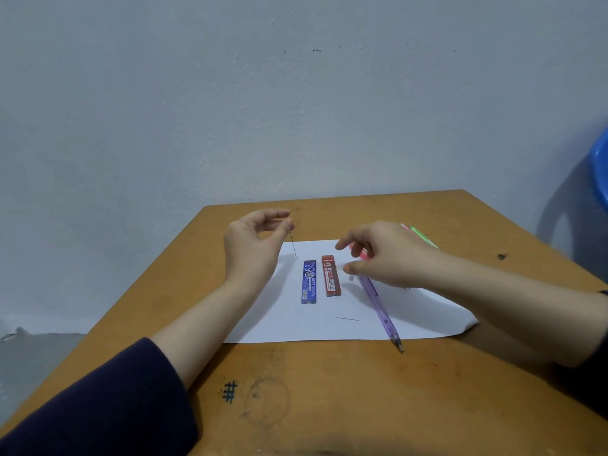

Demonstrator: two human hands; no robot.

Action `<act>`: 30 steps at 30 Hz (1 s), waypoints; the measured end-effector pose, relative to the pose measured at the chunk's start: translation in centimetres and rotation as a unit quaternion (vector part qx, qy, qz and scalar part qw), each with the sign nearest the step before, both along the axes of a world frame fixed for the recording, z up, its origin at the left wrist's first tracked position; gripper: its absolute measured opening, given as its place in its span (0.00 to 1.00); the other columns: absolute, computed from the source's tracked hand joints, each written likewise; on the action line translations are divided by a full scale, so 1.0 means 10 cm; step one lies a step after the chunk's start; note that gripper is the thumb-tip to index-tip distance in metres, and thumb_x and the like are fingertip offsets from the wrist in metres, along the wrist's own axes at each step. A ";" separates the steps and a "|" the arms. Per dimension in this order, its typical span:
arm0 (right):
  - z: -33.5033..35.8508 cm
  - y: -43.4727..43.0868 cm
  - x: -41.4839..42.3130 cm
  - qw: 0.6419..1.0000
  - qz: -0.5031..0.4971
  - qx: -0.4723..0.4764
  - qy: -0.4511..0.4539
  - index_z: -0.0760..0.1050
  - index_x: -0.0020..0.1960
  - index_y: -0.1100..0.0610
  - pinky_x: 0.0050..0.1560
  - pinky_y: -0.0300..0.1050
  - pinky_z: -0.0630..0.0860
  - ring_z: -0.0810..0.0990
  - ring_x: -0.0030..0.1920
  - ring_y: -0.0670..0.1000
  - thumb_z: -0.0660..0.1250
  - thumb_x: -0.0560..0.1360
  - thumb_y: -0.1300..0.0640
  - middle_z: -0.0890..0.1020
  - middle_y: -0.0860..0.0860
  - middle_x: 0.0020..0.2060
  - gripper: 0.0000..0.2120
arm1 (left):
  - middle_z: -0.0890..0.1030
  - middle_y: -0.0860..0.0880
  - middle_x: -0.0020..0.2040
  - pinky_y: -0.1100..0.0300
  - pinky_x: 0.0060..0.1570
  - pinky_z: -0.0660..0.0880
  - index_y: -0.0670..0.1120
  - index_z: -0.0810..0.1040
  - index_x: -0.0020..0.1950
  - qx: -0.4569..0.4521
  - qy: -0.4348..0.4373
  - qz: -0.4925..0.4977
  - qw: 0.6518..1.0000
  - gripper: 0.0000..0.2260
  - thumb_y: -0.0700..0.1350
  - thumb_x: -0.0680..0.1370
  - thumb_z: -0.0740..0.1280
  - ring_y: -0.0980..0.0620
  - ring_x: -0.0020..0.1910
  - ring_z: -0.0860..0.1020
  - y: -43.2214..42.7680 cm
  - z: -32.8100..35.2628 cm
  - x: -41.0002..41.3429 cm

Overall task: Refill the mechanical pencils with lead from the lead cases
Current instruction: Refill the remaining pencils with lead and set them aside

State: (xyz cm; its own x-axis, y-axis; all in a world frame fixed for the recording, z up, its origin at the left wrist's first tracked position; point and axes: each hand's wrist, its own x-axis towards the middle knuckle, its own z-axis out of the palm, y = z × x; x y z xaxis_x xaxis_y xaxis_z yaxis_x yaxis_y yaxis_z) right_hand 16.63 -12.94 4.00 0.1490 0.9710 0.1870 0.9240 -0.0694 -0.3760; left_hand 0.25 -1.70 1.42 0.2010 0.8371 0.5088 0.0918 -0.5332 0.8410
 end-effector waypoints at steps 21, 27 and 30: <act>-0.13 -0.23 0.01 0.995 -0.037 -0.093 -0.017 0.70 0.69 0.56 0.39 0.37 0.69 0.74 0.43 0.44 0.69 0.73 0.55 0.82 0.51 0.54 0.25 | 0.83 0.54 0.39 0.73 0.38 0.71 0.50 0.81 0.39 -0.018 -0.031 -0.024 0.999 0.05 0.41 0.72 0.74 0.61 0.40 0.79 -0.13 0.05 0.03; -0.10 -0.23 0.11 0.997 -0.053 -0.050 0.033 0.74 0.66 0.52 0.34 0.40 0.71 0.79 0.37 0.50 0.68 0.71 0.57 0.83 0.51 0.37 0.23 | 0.84 0.49 0.41 0.71 0.41 0.74 0.46 0.81 0.40 -0.069 -0.070 -0.046 0.994 0.04 0.39 0.71 0.75 0.57 0.43 0.81 -0.15 0.06 0.04; -0.15 -0.21 0.18 0.994 -0.048 0.034 0.095 0.80 0.58 0.47 0.33 0.41 0.66 0.70 0.30 0.47 0.68 0.70 0.58 0.77 0.48 0.28 0.18 | 0.83 0.47 0.42 0.72 0.40 0.73 0.45 0.80 0.42 -0.093 -0.079 -0.052 0.991 0.05 0.39 0.71 0.74 0.58 0.41 0.80 -0.14 0.08 0.04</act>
